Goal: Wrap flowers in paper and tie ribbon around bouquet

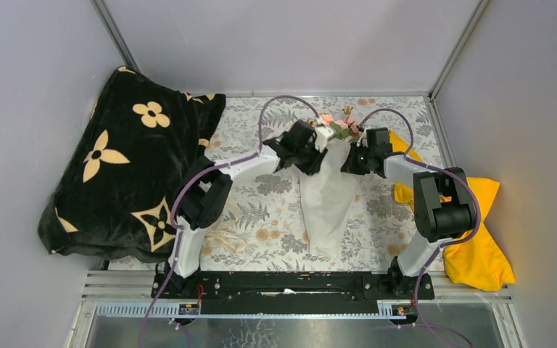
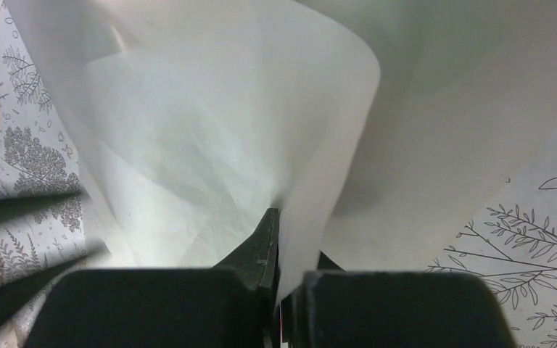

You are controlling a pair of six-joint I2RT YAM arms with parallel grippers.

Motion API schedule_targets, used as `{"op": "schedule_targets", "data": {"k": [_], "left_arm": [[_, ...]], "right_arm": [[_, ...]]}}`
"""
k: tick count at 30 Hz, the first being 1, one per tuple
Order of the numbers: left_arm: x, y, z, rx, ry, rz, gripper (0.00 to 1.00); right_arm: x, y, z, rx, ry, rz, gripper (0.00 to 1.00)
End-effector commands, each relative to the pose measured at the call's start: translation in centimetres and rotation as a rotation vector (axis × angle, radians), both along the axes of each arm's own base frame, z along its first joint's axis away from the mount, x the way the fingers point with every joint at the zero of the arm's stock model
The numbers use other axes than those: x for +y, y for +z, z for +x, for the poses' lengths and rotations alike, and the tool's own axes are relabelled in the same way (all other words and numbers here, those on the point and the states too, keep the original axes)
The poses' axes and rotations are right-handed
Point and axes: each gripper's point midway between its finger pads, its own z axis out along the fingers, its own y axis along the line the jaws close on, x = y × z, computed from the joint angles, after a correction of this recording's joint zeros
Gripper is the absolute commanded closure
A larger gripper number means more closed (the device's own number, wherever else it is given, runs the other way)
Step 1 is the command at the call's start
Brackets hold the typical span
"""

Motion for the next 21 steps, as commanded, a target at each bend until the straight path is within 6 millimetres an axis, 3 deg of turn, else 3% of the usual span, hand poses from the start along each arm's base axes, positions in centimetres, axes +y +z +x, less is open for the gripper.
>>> {"op": "schedule_targets", "data": {"k": [1,5,10,15,18,21], "left_arm": [[1.7,0.1,5.6,0.051,0.171,-0.095,0.6],[1.8,-0.5,6.1,0.017,0.166,-0.094,0.6],[3.0,-4.3,6.8,0.024,0.226,-0.028,0.6],[7.8,-7.0,9.7,0.069,0.467,0.015,0.61],[11.0,-6.5,11.6,0.073,0.603,-0.01,0.62],[12.5,-4.4,12.6,0.041,0.645,-0.044,0.62]], "right_arm": [[0.0,1.3,1.6,-0.059,0.021,-0.006,1.0],[-0.4,1.3,1.9,-0.058,-0.006,-0.007,1.0],[-0.5,1.4,2.0,-0.054,-0.015,-0.005,1.0],[-0.8,1.2,1.6,-0.046,-0.017,-0.016,1.0],[-0.6,1.4,1.5,-0.047,-0.009,-0.009,1.0],[-0.5,1.3,1.3,-0.043,0.002,-0.006,1.0]]}}
